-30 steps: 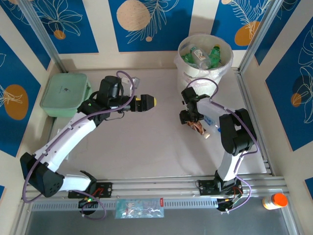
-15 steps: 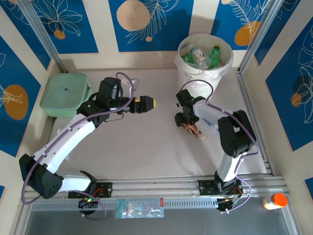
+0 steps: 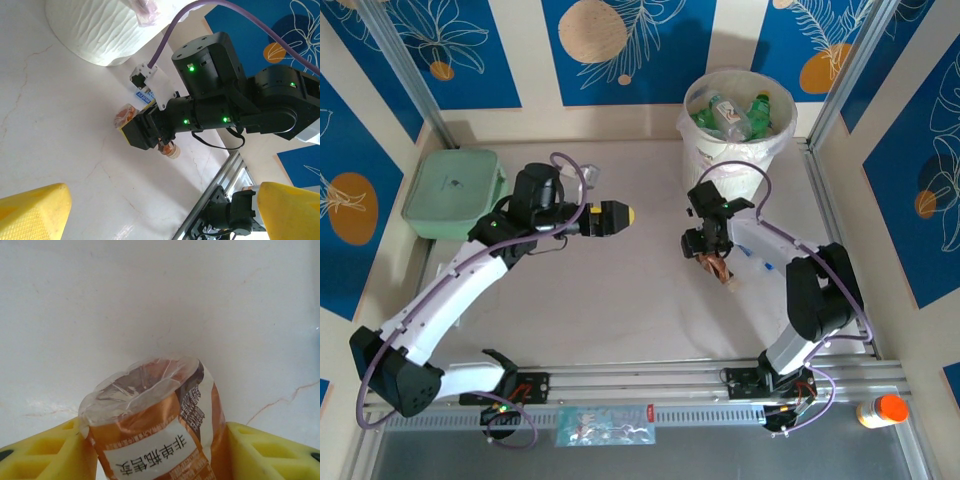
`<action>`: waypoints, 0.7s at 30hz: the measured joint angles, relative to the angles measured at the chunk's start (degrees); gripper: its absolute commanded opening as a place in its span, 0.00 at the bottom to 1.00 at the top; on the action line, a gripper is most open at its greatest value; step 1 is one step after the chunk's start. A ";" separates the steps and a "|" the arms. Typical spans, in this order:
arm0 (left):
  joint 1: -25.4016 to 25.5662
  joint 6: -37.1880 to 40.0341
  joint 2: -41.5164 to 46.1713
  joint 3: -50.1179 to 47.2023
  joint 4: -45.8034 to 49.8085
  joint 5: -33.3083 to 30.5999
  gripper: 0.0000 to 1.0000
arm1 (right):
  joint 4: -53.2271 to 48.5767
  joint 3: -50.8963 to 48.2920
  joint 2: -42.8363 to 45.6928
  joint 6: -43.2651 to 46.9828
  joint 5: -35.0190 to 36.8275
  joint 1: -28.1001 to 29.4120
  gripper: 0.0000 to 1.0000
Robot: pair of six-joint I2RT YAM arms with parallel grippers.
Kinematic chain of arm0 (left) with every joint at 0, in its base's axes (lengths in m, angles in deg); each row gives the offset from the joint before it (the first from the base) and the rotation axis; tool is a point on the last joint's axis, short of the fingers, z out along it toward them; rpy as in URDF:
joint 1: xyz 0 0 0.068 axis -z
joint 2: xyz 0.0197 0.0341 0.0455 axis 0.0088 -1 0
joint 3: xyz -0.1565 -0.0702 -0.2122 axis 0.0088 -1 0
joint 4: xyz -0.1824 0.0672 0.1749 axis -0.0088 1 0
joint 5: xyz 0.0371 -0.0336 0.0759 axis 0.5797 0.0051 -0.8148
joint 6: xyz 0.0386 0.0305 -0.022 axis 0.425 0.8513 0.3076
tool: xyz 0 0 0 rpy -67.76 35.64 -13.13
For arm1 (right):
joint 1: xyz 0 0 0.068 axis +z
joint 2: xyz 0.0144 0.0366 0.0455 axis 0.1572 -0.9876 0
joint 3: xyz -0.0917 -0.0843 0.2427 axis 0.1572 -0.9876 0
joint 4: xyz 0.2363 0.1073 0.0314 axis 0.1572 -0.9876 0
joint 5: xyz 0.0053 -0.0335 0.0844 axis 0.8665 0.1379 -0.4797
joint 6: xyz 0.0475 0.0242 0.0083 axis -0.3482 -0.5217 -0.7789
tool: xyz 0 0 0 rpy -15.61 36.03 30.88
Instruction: Put the plastic bottles in the bin
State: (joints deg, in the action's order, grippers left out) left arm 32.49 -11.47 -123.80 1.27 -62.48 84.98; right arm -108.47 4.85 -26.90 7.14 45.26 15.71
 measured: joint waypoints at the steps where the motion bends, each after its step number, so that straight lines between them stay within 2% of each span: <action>1: 0.00 -0.02 0.15 -0.28 0.00 0.00 0.95 | -0.39 0.00 -0.42 -0.07 0.04 0.00 0.57; 7: -0.07 -0.02 0.87 -1.11 0.02 0.00 0.95 | -1.92 0.00 -3.13 -1.11 0.20 0.17 0.75; 10: -0.17 0.00 1.42 -1.33 0.02 0.00 0.95 | -2.32 0.00 -3.43 -1.44 0.20 0.85 0.77; 12: -0.26 -0.02 1.68 -1.33 0.04 0.02 0.95 | -2.34 0.00 -3.67 -1.53 0.17 1.20 0.75; 17: -0.37 -0.02 2.25 -1.53 0.02 0.00 0.95 | -2.12 -0.96 -3.87 -2.08 0.39 1.92 0.61; 21: -0.42 -0.02 2.80 -1.55 0.11 0.00 0.95 | -2.64 -1.42 -1.40 -2.43 0.39 2.40 0.56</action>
State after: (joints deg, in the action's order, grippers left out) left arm 32.07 -11.49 -121.01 -0.28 -62.37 84.98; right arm -111.11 3.43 -28.30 4.71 45.66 18.11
